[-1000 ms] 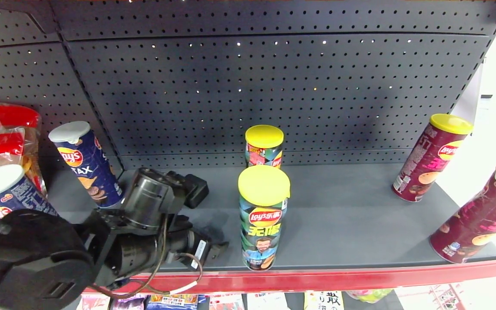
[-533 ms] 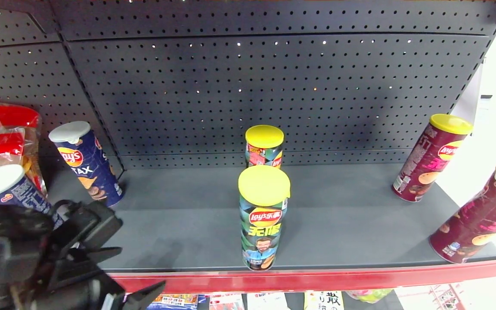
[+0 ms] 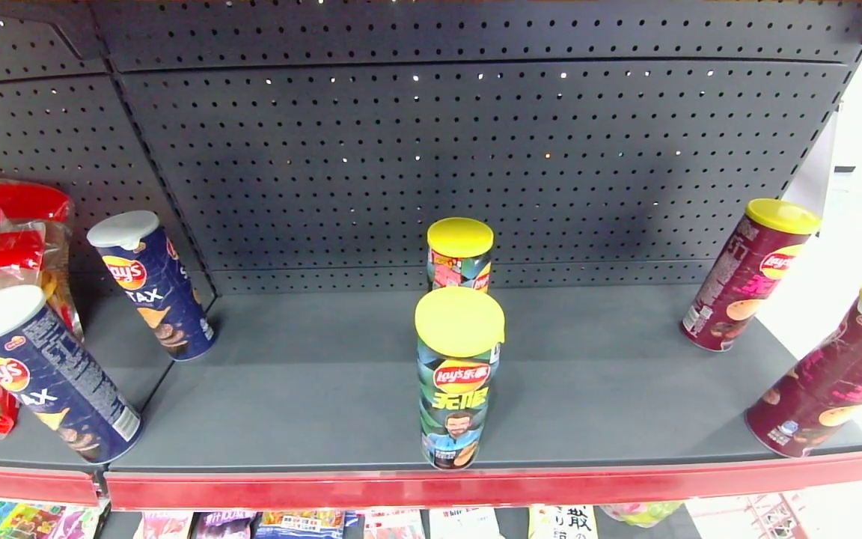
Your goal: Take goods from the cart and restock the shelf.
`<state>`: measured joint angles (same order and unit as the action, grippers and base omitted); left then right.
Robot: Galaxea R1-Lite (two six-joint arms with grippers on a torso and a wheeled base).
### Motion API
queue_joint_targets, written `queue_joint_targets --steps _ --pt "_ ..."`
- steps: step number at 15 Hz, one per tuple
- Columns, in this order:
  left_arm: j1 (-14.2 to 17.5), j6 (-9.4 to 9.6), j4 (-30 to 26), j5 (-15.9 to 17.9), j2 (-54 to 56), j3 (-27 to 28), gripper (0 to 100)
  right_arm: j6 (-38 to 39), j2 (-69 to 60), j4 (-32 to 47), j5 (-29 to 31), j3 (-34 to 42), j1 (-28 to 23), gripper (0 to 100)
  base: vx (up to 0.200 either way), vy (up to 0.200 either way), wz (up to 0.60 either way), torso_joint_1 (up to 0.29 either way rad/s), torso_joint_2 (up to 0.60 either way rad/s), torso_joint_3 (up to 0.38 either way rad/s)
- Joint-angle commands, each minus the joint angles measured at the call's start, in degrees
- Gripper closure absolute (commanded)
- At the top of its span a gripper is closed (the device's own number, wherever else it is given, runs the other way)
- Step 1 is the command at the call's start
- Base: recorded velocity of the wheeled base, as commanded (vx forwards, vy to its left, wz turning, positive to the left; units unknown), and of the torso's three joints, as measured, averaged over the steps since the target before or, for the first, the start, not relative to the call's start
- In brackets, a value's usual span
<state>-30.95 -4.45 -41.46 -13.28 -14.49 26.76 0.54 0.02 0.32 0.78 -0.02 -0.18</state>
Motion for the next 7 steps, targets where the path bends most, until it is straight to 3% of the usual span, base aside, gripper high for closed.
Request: queue_joint_targets --steps 1,2,4,6,7 --pt "2.91 -1.61 -4.24 -4.57 14.49 1.28 0 -0.01 -0.02 0.03 0.01 0.02 0.01 0 0.000 0.000 0.00 0.000 0.00 0.000" --pt "2.91 -2.05 -1.25 -6.76 14.49 0.22 0 -0.01 -0.02 0.03 0.01 0.02 0.01 0 0.000 0.000 0.00 0.000 0.00 0.000" --pt "2.91 -5.22 4.46 -14.94 14.49 -5.31 0 -0.01 -0.02 -0.05 -0.08 0.02 0.01 0 0.000 0.000 0.00 0.000 0.00 0.000" --pt "2.91 -10.14 10.17 -21.62 14.49 -11.47 0 -0.01 -0.02 -0.05 0.01 0.02 0.01 0 0.000 0.000 0.00 0.000 0.00 0.000" --pt "2.91 -12.51 12.46 -22.94 14.49 -12.26 0 -0.01 -0.02 -0.05 -0.08 0.02 0.01 0 0.000 0.000 0.00 0.000 0.00 0.000"
